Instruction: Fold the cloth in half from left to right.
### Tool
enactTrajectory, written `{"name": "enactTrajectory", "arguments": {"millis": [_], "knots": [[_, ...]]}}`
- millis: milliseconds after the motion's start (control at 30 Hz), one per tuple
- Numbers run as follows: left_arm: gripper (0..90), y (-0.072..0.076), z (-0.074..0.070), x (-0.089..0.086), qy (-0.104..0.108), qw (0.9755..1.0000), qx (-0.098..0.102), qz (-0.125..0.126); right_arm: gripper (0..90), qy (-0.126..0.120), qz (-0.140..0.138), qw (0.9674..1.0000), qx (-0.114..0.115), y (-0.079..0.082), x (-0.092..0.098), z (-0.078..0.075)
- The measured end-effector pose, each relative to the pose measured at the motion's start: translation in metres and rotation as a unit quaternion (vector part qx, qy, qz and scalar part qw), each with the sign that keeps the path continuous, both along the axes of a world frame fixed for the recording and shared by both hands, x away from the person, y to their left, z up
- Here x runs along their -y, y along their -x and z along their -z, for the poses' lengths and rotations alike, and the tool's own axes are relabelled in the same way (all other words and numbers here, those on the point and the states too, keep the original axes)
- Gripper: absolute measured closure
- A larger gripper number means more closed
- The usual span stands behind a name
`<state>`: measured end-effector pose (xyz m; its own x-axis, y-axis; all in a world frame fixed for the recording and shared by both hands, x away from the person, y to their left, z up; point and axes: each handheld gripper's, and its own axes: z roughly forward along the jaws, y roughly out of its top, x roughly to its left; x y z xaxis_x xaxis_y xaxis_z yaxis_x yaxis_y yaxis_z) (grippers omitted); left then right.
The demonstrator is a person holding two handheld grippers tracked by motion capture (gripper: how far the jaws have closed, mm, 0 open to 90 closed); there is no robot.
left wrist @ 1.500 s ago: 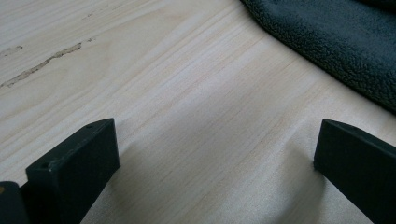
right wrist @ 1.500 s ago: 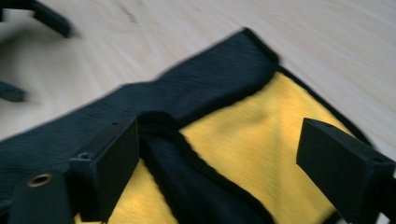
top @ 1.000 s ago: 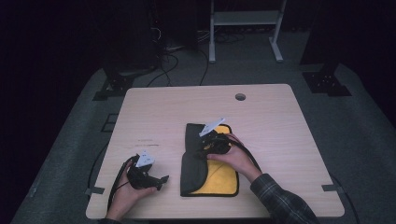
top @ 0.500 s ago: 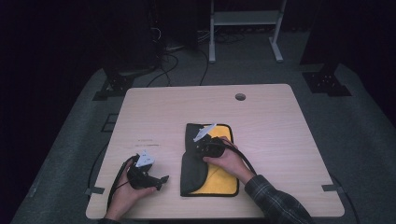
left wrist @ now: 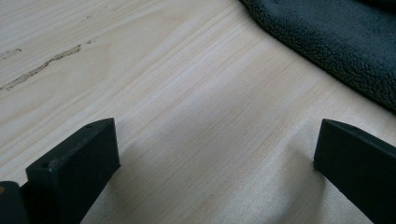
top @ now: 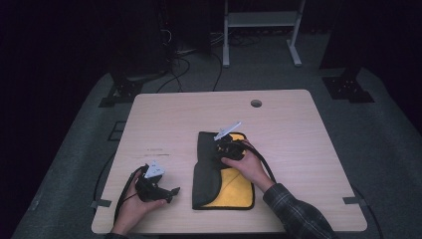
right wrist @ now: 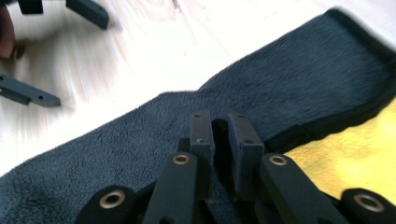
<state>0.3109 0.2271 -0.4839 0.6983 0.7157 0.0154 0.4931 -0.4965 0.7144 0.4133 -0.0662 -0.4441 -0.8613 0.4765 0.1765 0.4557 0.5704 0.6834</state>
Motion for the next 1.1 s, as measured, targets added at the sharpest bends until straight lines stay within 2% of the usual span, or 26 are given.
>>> {"name": "enactTrajectory", "arguments": {"millis": [100,267,300,400,467,533,600,667,900,1000,1100], "knots": [[0.0,0.000,0.000,0.000,0.000,1.0000,0.000,0.000,81.0,-0.003,0.006,1.0000,0.005,-0.001,0.003,-0.005],[0.0,0.000,0.000,0.000,-0.001,1.0000,0.001,0.002,81.0,-0.027,0.037,0.9987,0.022,-0.011,0.023,-0.025],[0.0,0.000,0.000,0.000,-0.001,1.0000,0.001,0.002,81.0,-0.027,0.037,0.9987,0.022,-0.011,0.023,-0.025],[0.0,-0.001,0.000,0.000,-0.001,1.0000,-0.001,0.004,81.0,-0.045,0.062,0.9967,0.029,-0.021,0.039,-0.037],[0.0,-0.001,0.000,0.000,-0.001,1.0000,-0.001,0.004,81.0,-0.045,0.066,0.9963,0.032,-0.024,0.042,-0.039],[0.0,-0.001,0.000,0.000,-0.001,1.0000,-0.001,0.004,81.0,-0.045,0.082,0.9948,0.038,-0.033,0.051,-0.044],[0.0,-0.001,0.000,0.000,-0.001,1.0000,-0.001,0.004,81.0,-0.042,0.087,0.9946,0.037,-0.036,0.054,-0.045],[0.0,-0.001,0.000,0.000,-0.001,1.0000,-0.001,0.004,81.1,-0.037,0.104,0.9929,0.044,-0.046,0.064,-0.045],[0.0,-0.001,0.000,0.000,-0.001,1.0000,-0.001,0.004,81.0,-0.030,0.135,0.9892,0.050,-0.067,0.082,-0.040],[0.0,-0.001,0.000,0.000,0.000,1.0000,0.000,0.003,81.0,-0.031,0.151,0.9870,0.045,-0.080,0.091,-0.034],[0.0,-0.001,0.000,0.000,-0.001,1.0000,-0.001,0.003,81.0,-0.027,0.160,0.9858,0.043,-0.085,0.094,-0.028]]}}
